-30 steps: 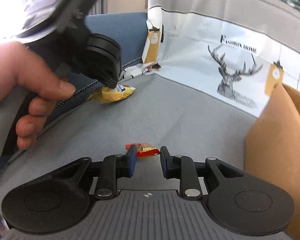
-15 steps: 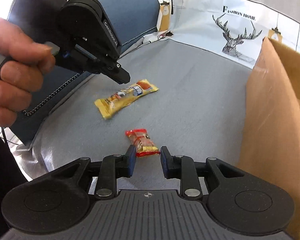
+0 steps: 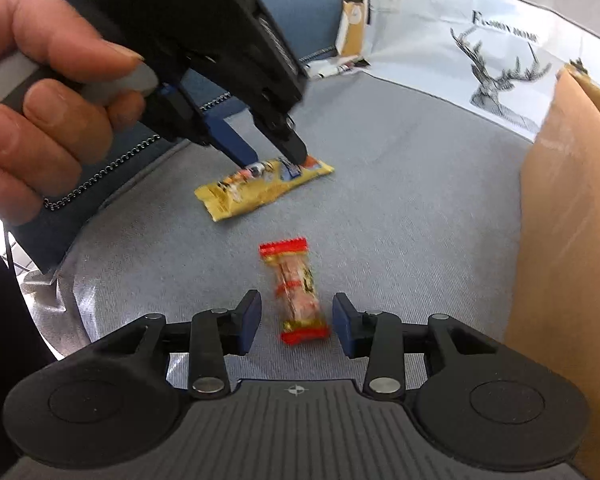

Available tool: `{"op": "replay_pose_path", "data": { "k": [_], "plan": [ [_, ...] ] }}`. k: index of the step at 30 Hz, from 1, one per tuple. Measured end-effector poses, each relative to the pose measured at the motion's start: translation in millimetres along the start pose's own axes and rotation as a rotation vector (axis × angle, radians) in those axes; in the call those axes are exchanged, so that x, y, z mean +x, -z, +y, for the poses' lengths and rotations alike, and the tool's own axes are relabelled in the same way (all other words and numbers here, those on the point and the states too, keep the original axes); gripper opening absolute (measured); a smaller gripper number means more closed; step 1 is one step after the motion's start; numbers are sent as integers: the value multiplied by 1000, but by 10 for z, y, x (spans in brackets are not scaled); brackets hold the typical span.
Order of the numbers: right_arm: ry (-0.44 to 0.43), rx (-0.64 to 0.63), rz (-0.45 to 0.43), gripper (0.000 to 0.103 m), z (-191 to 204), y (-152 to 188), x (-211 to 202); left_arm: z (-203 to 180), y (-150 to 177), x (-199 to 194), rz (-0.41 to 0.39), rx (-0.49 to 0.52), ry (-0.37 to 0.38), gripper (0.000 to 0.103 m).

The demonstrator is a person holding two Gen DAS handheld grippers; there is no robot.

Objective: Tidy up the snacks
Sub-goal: 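Grasp the yellow wafer packet with the left tool while the right tool grasps the red candy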

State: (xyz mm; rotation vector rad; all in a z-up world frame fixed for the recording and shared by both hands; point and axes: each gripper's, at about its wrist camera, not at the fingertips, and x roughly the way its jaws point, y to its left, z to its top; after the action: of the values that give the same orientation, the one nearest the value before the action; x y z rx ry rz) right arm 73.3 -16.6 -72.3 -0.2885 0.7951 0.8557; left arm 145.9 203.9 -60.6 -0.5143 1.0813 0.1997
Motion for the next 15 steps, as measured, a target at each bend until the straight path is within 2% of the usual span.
{"op": "replay_pose_path", "data": {
  "k": [3,4,5,6,10,11,12,13,15],
  "plan": [
    [2,2,8,41,15,2,62,-21,-6,73,28,13,-17,40],
    [6,-5,4,37,31,-10,64,-44,-6,101,36,23,-23,40],
    [9,-11,3,26,39,-23,68,-65,-6,119,41,33,-27,40],
    [7,-14,0,22,42,-32,69,-85,-1,139,45,42,-31,40],
    [32,5,-3,20,20,-55,66,-162,-17,195,50,74,-45,39],
    [38,12,-3,20,9,-62,63,-173,-19,202,49,80,-48,36],
    [42,22,-2,19,-5,-67,62,-185,-13,206,49,86,-53,26],
    [49,32,-1,19,-19,-71,62,-193,-12,212,48,91,-60,20],
    [67,49,4,19,-43,-75,69,-193,-15,213,46,92,-61,13]
  ]
}}
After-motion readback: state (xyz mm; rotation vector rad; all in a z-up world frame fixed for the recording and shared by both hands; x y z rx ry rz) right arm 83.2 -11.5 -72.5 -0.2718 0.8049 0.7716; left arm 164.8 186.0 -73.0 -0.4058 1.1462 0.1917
